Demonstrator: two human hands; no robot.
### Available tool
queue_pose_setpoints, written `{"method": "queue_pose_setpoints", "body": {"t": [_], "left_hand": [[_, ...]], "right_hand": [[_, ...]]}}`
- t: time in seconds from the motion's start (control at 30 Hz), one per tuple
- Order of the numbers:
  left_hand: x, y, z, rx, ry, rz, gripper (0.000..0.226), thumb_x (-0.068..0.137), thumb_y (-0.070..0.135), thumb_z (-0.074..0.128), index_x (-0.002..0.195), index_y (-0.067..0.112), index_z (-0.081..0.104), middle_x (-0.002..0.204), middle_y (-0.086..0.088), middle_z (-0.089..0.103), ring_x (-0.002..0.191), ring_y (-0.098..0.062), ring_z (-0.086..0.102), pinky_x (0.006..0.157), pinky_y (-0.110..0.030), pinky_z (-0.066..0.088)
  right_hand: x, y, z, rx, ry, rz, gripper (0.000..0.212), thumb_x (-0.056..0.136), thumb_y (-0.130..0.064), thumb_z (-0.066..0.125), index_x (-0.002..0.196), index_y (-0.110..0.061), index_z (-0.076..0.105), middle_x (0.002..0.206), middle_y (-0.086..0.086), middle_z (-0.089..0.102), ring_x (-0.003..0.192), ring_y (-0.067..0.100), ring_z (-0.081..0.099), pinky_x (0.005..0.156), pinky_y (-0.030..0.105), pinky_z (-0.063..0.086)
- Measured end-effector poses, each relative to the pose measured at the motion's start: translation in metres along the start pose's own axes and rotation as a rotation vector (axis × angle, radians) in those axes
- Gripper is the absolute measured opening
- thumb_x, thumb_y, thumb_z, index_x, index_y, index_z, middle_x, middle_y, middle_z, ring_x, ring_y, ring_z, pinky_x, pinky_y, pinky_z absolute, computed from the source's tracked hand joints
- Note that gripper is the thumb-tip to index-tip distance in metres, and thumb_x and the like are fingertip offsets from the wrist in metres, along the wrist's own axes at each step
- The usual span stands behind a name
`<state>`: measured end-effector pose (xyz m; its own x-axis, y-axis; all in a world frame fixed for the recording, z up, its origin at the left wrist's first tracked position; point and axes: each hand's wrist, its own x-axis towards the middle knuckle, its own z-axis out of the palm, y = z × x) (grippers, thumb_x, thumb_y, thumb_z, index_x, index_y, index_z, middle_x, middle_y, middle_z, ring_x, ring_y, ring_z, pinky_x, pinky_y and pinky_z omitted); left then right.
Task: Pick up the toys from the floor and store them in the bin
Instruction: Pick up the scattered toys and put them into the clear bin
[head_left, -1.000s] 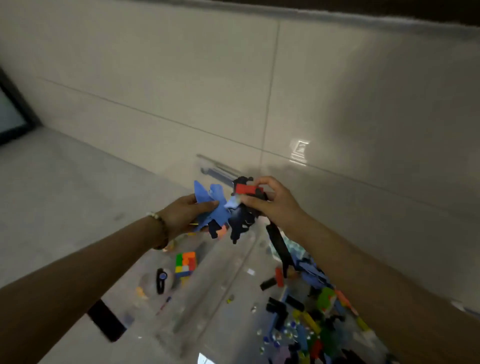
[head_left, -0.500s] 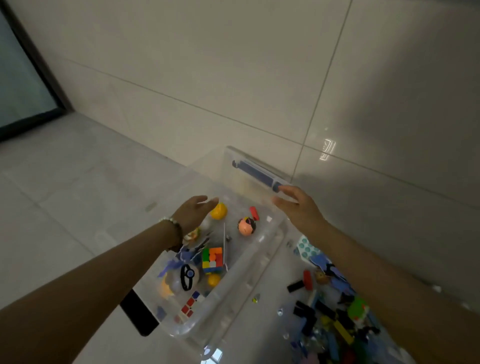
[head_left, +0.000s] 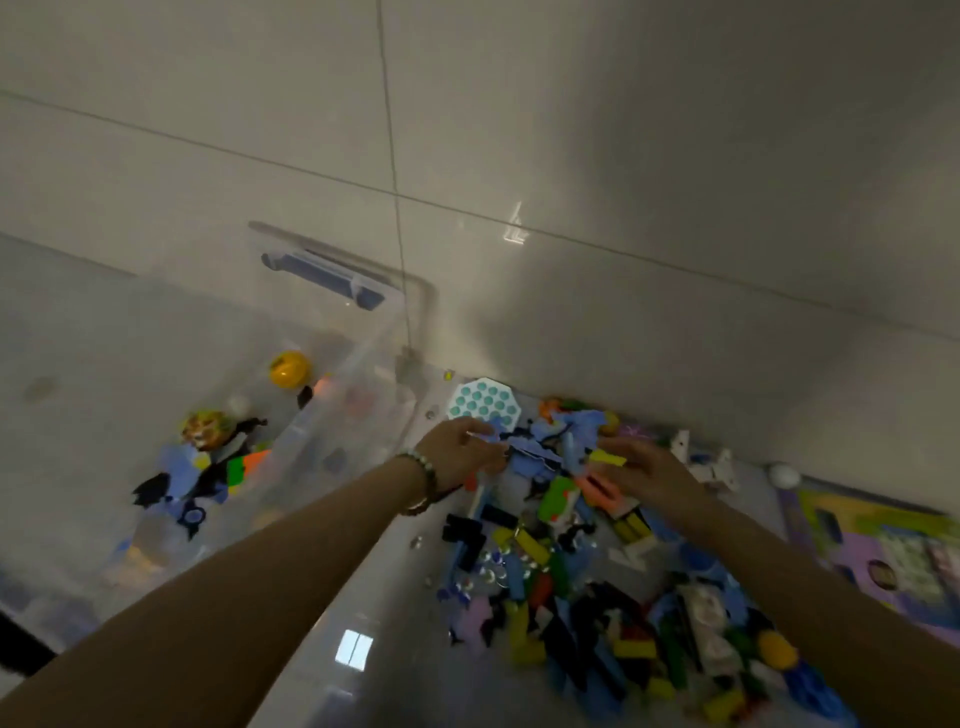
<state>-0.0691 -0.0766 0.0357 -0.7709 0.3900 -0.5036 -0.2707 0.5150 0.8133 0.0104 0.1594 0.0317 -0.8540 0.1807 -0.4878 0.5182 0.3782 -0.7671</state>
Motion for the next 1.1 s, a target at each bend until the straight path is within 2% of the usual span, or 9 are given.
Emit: {"method": "queue_pose_setpoints", "body": {"t": [0.1, 0.17, 0.23, 0.3, 0.37, 0.5, 0.73, 0.93, 1.1], "left_hand": [[0.018, -0.021, 0.039, 0.072, -0.028, -0.055, 0.045, 0.088, 0.028, 0.061, 0.127, 0.007, 0.052, 0.122, -0.014, 0.058, 0.106, -0.026, 0.059, 0.083, -0.026, 0.047], [0.03, -0.035, 0.059, 0.098, -0.044, -0.073, 0.046, 0.089, 0.027, 0.06, 0.129, 0.009, 0.049, 0.13, -0.013, 0.054, 0.107, -0.022, 0.056, 0.084, -0.023, 0.047], [0.041, -0.048, 0.077, 0.125, -0.064, -0.06, 0.05, 0.088, 0.024, 0.06, 0.133, 0.009, 0.044, 0.129, -0.012, 0.054, 0.101, -0.016, 0.054, 0.077, -0.015, 0.047], [0.054, -0.058, 0.092, 0.201, -0.07, -0.05, 0.051, 0.086, 0.028, 0.062, 0.13, 0.011, 0.046, 0.129, -0.01, 0.053, 0.107, -0.019, 0.054, 0.088, -0.024, 0.048], [0.067, -0.066, 0.106, 0.286, -0.052, -0.059, 0.052, 0.084, 0.035, 0.064, 0.128, 0.012, 0.048, 0.129, -0.008, 0.053, 0.113, -0.023, 0.053, 0.094, -0.03, 0.045], [0.091, -0.075, 0.133, 0.403, -0.016, -0.05, 0.055, 0.082, 0.041, 0.065, 0.125, 0.011, 0.049, 0.126, -0.008, 0.055, 0.11, -0.024, 0.055, 0.086, -0.026, 0.041], [0.104, -0.085, 0.157, 0.425, 0.137, -0.024, 0.058, 0.074, 0.041, 0.073, 0.117, 0.013, 0.045, 0.106, -0.011, 0.064, 0.093, -0.028, 0.061, 0.079, -0.036, 0.051], [0.111, -0.09, 0.163, 0.401, 0.142, -0.022, 0.057, 0.068, 0.035, 0.079, 0.107, 0.016, 0.043, 0.099, -0.004, 0.063, 0.088, -0.025, 0.061, 0.081, -0.04, 0.053], [0.115, -0.089, 0.16, 0.344, 0.071, -0.034, 0.031, 0.082, 0.035, 0.066, 0.102, 0.011, 0.062, 0.088, -0.006, 0.063, 0.074, -0.019, 0.057, 0.071, -0.029, 0.049]], "right_hand": [[-0.003, 0.042, -0.006, 0.049, -0.017, 0.065, 0.021, 0.083, -0.03, 0.067, 0.103, -0.029, 0.06, 0.115, -0.006, 0.054, 0.083, -0.007, 0.057, 0.061, 0.013, 0.048], [0.002, 0.074, -0.006, 0.068, -0.003, 0.068, 0.044, 0.073, -0.018, 0.075, 0.112, -0.002, 0.06, 0.112, -0.002, 0.056, 0.078, -0.006, 0.058, 0.057, 0.011, 0.046], [0.004, 0.101, -0.004, 0.1, 0.03, 0.071, 0.046, 0.072, -0.007, 0.074, 0.113, 0.004, 0.057, 0.12, 0.005, 0.058, 0.08, -0.002, 0.06, 0.06, 0.012, 0.049], [0.007, 0.122, -0.003, 0.143, 0.065, 0.094, 0.032, 0.082, -0.009, 0.068, 0.112, -0.009, 0.056, 0.126, 0.01, 0.055, 0.094, 0.012, 0.058, 0.073, 0.018, 0.05], [0.014, 0.142, -0.002, 0.124, 0.115, 0.087, 0.034, 0.083, -0.015, 0.067, 0.115, -0.013, 0.054, 0.126, 0.007, 0.052, 0.11, 0.022, 0.054, 0.086, 0.031, 0.047], [0.036, 0.157, 0.003, 0.116, 0.22, 0.035, 0.039, 0.083, -0.019, 0.068, 0.119, -0.014, 0.052, 0.127, 0.007, 0.05, 0.113, 0.025, 0.05, 0.094, 0.042, 0.046], [0.07, 0.154, 0.014, 0.148, 0.293, -0.01, 0.047, 0.08, -0.019, 0.072, 0.121, -0.009, 0.053, 0.121, 0.008, 0.056, 0.096, 0.019, 0.054, 0.069, 0.015, 0.042], [0.079, 0.15, 0.026, 0.122, 0.3, -0.005, 0.039, 0.079, -0.017, 0.073, 0.111, -0.008, 0.054, 0.101, -0.001, 0.054, 0.081, 0.007, 0.051, 0.057, 0.008, 0.042], [0.077, 0.149, 0.03, 0.228, 0.388, 0.001, 0.026, 0.083, -0.017, 0.069, 0.105, -0.005, 0.062, 0.083, -0.003, 0.058, 0.072, 0.004, 0.054, 0.057, 0.005, 0.043]]}}
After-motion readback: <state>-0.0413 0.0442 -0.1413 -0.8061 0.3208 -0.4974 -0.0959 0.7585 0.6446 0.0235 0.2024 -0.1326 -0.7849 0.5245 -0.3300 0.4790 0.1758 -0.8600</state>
